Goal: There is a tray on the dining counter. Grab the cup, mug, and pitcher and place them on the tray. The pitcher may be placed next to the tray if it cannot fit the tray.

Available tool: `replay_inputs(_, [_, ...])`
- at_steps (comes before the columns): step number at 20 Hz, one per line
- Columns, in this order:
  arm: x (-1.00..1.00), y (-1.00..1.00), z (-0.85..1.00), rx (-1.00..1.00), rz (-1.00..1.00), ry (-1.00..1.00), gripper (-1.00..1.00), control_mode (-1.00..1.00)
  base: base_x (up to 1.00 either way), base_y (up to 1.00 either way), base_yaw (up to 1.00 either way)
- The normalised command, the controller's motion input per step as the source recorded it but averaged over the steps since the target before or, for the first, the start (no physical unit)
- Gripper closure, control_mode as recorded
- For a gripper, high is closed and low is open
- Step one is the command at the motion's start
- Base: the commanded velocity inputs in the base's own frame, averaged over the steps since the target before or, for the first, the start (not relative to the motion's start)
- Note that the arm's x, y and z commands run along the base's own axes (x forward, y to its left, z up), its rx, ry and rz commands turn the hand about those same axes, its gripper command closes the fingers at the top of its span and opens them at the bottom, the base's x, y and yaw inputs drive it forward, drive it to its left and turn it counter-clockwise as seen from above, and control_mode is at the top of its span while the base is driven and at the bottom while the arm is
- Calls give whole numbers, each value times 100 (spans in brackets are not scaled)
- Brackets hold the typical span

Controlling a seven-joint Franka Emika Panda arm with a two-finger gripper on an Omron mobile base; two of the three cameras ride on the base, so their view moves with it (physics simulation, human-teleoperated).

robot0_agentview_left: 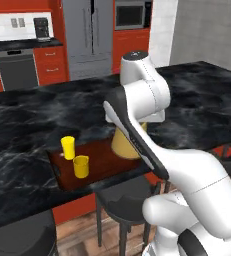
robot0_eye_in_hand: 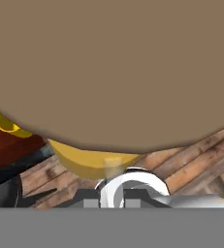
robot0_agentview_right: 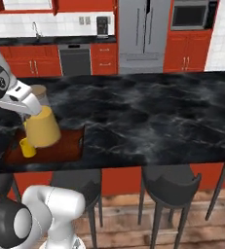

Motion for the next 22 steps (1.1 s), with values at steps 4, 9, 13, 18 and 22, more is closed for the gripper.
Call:
replay_inputs(4, [0, 0, 0, 0, 0, 0, 100, 100, 91, -14, 34])
replay_inputs(9, [16, -9, -3, 0, 8, 0, 100, -100, 74, -30, 29])
replay_inputs(13, [89, -47, -29, 1, 38, 0, 100, -100, 0, 0, 0])
replay_inputs(18, [99, -22, -64, 0, 32, 1, 100, -100, 0, 0, 0])
replay_inputs(22, [81, 0, -78, 0, 27, 2, 100, -100, 0, 0, 0])
